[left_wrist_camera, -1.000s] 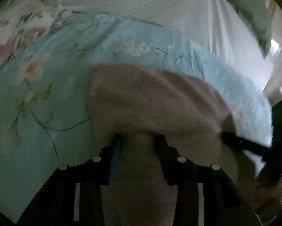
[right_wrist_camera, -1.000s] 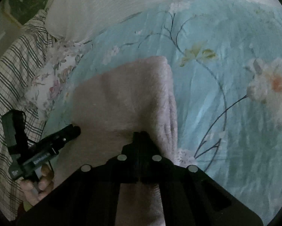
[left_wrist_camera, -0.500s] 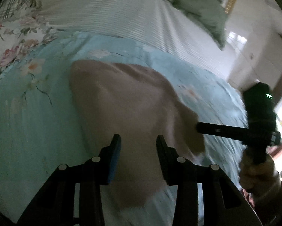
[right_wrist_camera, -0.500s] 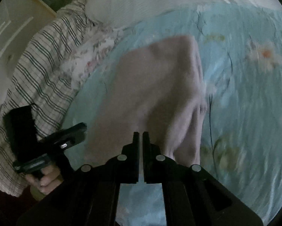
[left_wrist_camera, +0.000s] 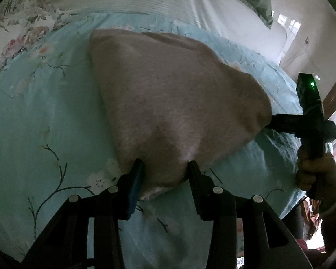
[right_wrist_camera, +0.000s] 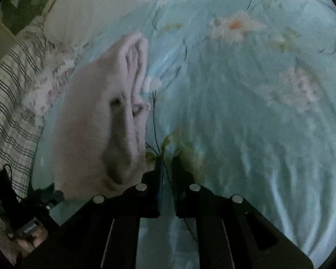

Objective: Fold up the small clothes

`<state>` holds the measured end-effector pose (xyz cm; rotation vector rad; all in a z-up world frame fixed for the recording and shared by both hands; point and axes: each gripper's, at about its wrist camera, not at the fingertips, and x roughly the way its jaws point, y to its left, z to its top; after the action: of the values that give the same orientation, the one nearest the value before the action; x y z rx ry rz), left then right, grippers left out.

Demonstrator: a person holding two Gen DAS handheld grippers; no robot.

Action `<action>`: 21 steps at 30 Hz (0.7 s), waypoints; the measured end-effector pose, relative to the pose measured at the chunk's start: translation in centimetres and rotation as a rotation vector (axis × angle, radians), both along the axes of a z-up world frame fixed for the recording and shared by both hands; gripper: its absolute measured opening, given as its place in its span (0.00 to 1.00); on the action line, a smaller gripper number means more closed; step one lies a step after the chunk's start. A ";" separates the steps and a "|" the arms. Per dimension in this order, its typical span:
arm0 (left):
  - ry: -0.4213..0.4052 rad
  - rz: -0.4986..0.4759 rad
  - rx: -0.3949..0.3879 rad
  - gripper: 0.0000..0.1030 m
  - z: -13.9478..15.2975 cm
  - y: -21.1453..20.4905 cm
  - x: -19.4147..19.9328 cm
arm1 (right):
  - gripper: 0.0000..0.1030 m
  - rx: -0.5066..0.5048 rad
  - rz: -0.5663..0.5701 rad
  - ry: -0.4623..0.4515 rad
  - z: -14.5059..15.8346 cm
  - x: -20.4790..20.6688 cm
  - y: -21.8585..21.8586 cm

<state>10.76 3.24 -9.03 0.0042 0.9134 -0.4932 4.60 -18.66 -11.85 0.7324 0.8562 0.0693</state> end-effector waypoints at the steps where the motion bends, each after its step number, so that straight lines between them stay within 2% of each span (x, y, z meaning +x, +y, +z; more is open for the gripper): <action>1: 0.001 0.000 0.007 0.41 0.1 -0.1 -0.1 | 0.09 -0.019 -0.014 -0.036 0.9 -0.6 0.1; 5: 0.002 0.006 0.020 0.42 0.0 -0.4 0.2 | 0.09 -0.067 -0.009 -0.213 5.6 -2.3 1.2; 7: 0.002 0.012 0.020 0.44 -0.1 -0.5 0.1 | 0.09 -0.036 0.090 -0.264 6.8 -1.7 2.9; 9: -0.001 0.019 0.032 0.44 -0.1 -0.8 -0.2 | 0.09 -0.035 0.157 -0.246 6.6 -0.4 4.5; 11: 0.001 0.025 0.024 0.42 0.5 -0.7 -0.5 | 0.09 -0.063 0.161 -0.169 5.1 0.7 5.1; 14: -0.027 0.015 -0.072 0.42 2.3 0.5 -1.1 | 0.08 -0.022 0.129 -0.039 1.4 1.9 4.1; 16: -0.062 -0.025 -0.130 0.43 3.6 0.7 -1.8 | 0.06 0.031 0.118 -0.036 -0.3 1.9 3.5; 18: -0.067 -0.057 -0.144 0.43 3.9 0.2 -1.8 | 0.05 0.060 0.115 -0.045 -0.4 1.5 3.1; 21: -0.046 -0.071 -0.076 0.43 2.4 -1.1 -1.1 | 0.05 0.042 0.129 -0.040 -0.3 1.6 3.4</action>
<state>9.71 2.13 -6.59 -0.0210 0.8515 -0.5919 6.22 -15.26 -12.17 0.7124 0.8651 0.2175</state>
